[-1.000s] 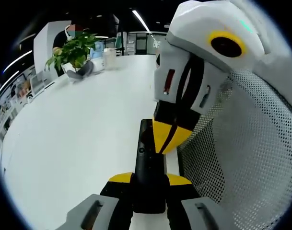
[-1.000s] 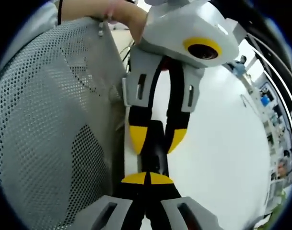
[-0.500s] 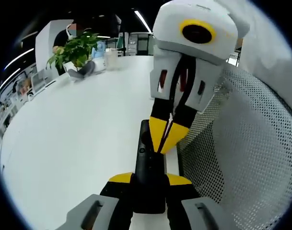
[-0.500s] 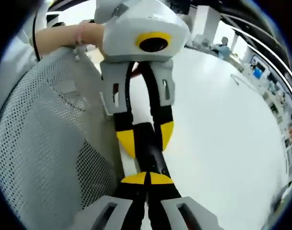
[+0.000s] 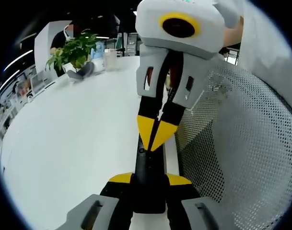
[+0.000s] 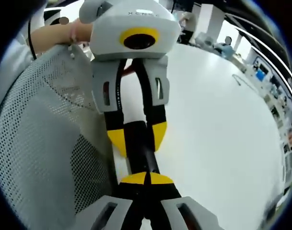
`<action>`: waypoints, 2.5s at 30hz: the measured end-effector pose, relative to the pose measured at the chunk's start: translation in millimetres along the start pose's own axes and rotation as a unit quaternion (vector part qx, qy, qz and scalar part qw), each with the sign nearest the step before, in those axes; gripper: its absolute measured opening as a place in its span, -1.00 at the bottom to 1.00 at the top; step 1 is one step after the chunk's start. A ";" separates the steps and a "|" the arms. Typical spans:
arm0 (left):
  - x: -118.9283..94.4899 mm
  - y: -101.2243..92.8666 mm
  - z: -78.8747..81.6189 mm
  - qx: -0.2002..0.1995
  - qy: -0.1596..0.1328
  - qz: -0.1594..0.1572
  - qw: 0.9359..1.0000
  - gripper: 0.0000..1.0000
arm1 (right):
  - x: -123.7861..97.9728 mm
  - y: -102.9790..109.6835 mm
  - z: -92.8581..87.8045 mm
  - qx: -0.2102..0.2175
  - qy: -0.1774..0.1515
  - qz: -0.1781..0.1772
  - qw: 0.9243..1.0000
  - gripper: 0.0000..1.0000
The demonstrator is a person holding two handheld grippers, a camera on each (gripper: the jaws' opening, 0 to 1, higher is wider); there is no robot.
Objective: Press the specified remote control buttons in sequence, fully releasing each button before pressing the next.
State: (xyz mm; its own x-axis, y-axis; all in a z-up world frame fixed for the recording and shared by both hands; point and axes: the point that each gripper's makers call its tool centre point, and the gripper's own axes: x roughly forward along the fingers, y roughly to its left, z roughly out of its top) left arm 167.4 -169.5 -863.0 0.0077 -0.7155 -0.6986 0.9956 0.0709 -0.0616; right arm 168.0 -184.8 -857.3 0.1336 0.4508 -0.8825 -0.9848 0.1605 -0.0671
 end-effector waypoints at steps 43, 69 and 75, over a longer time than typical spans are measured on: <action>1.2 -1.3 1.6 0.006 0.000 0.002 1.000 -0.51 | 4.2 -13.5 -0.5 0.105 0.047 0.074 0.991 -1.00; 1.9 -3.3 1.7 0.013 -0.002 -0.002 1.000 -0.51 | 1.5 -7.2 1.0 0.032 0.005 -0.005 0.999 -1.00; 1.8 -2.2 2.1 0.012 -0.004 -0.003 1.000 -0.51 | 0.6 1.6 6.0 0.050 -0.014 0.022 0.998 -1.00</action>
State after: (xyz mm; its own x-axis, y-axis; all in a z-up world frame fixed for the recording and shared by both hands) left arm 165.4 -172.4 -862.6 0.0030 -0.7211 -0.6928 0.9975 0.0510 -0.0488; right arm 167.1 -179.0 -855.2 0.0953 0.4835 -0.8702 -0.9737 0.2271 0.0195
